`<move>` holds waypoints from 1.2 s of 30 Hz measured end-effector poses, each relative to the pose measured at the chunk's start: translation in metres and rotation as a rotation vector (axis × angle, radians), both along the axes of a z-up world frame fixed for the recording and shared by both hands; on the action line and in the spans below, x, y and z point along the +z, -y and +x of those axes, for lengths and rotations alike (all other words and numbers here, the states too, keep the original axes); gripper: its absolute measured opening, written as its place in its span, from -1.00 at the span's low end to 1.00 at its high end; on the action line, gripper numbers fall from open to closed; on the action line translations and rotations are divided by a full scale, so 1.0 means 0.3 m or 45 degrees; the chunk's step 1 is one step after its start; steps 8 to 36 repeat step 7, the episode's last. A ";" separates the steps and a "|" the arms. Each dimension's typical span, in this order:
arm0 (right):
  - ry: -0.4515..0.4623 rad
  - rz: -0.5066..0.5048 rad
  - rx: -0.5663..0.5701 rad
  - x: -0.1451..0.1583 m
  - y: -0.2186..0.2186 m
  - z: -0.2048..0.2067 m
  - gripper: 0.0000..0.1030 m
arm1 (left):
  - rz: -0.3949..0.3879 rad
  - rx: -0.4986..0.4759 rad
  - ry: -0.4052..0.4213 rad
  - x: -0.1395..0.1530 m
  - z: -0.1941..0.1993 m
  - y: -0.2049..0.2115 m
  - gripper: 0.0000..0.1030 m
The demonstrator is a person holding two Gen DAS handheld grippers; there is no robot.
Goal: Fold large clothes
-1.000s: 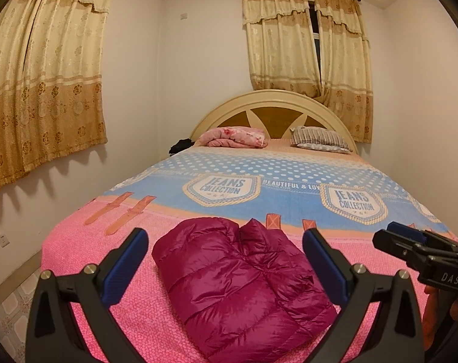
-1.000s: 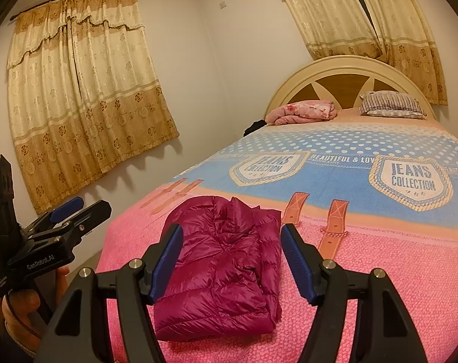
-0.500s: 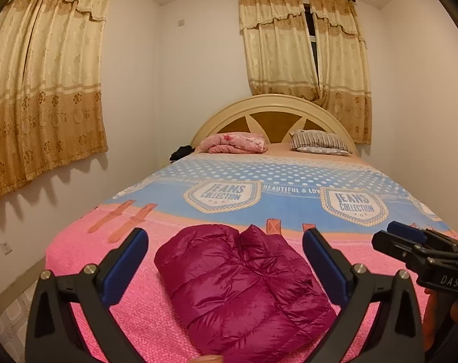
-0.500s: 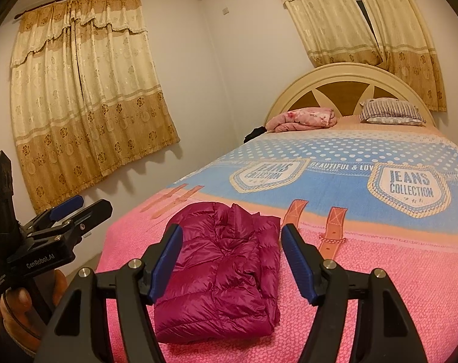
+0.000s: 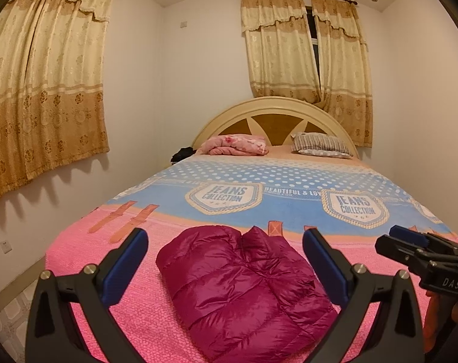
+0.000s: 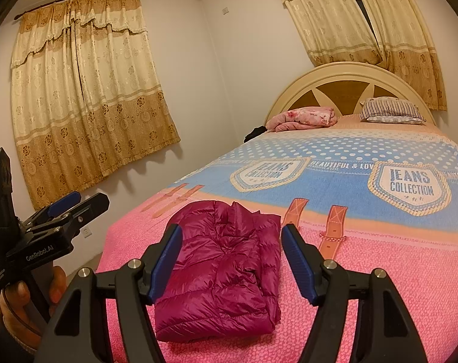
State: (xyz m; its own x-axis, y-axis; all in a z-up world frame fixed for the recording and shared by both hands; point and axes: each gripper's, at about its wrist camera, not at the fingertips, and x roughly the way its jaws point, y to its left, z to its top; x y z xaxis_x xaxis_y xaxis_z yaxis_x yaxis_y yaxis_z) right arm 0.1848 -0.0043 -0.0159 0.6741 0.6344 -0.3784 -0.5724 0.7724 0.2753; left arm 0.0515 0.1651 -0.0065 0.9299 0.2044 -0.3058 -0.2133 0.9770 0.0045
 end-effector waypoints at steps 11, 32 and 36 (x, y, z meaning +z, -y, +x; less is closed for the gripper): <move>-0.024 -0.013 0.004 -0.027 -0.003 -0.002 0.34 | 0.026 -0.028 -0.008 -0.011 0.007 0.019 1.00; -0.024 -0.013 0.004 -0.027 -0.003 -0.002 0.34 | 0.026 -0.028 -0.008 -0.011 0.007 0.019 1.00; -0.024 -0.013 0.004 -0.027 -0.003 -0.002 0.34 | 0.026 -0.028 -0.008 -0.011 0.007 0.019 1.00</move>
